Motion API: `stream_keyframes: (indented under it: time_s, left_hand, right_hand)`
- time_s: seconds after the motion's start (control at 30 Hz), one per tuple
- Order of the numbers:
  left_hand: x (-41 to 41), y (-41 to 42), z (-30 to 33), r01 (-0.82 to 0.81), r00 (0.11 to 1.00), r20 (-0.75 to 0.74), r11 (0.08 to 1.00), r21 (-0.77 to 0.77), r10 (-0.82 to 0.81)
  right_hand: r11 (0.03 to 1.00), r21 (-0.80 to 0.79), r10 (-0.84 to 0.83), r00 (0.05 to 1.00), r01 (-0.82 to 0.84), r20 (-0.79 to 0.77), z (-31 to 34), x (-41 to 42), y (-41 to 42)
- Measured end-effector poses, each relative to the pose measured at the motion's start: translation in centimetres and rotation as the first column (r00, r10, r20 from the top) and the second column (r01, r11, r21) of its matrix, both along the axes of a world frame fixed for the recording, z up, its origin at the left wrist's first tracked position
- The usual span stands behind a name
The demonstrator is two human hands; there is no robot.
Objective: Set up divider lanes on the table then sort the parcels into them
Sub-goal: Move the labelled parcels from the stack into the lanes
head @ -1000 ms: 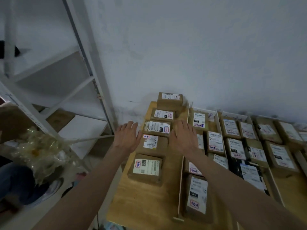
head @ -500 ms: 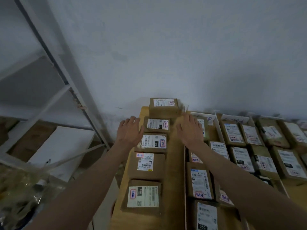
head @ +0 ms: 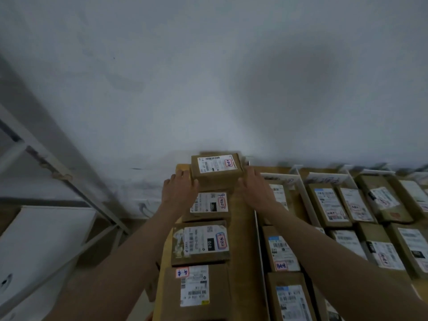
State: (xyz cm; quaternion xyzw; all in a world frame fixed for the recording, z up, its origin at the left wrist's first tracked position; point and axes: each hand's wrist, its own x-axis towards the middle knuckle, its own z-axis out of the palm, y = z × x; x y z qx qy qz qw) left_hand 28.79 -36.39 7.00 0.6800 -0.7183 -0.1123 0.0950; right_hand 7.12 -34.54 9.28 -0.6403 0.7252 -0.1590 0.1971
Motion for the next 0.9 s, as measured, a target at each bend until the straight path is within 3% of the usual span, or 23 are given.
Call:
stream_keyframes:
  time_s: [0.13,0.23,0.37,0.47,0.57,0.67,0.77,0.83,0.9]
  left_hand:
    - [-0.9,-2.4,-2.1,-0.05,0.997,-0.055,0.993,0.106,0.057]
    - [-1.9,-3.4,-3.6,-0.127,0.965,-0.203,0.974,0.189,0.166]
    - [-3.5,-4.0,-4.0,-0.207,0.773,-0.548,0.943,0.259,0.321]
    - [-3.8,-4.3,-2.6,-0.279,0.622,-0.694,0.931,0.236,0.362]
    - [-3.2,-4.6,-0.8,-0.331,0.509,-0.787,0.923,0.195,0.348]
    - [-2.1,-4.7,0.5,-0.33,0.499,-0.808,0.931,0.158,0.314]
    - [-0.9,-4.4,1.3,-0.228,0.483,-0.838,0.96,0.161,0.255]
    - [-0.4,-4.1,1.7,-0.144,0.467,-0.859,0.976,0.163,0.212]
    - [-0.5,-3.5,2.3,-0.071,0.48,-0.857,0.982,0.173,0.185]
  right_hand:
    - [0.997,0.068,-0.03,0.996,0.024,0.089,-1.5,0.3,-3.0]
    - [0.994,0.098,-0.072,0.976,0.052,0.206,-2.5,0.5,-4.4]
    - [0.995,0.049,-0.098,0.947,0.087,0.305,-3.5,0.9,-4.5]
    - [0.98,-0.064,-0.149,0.911,0.187,0.383,-3.2,1.3,-3.7]
    - [0.977,-0.028,-0.157,0.804,0.21,0.573,-2.7,1.7,-2.3]
    - [0.973,0.074,-0.21,0.708,0.218,0.675,-2.3,1.6,-0.4]
    - [0.957,0.06,-0.264,0.764,0.285,0.589,-1.0,0.7,0.5]
    - [0.965,0.114,-0.257,0.767,0.236,0.588,-0.2,0.0,0.7]
    - [0.962,0.243,-0.258,0.708,0.125,0.657,0.6,-0.3,1.4]
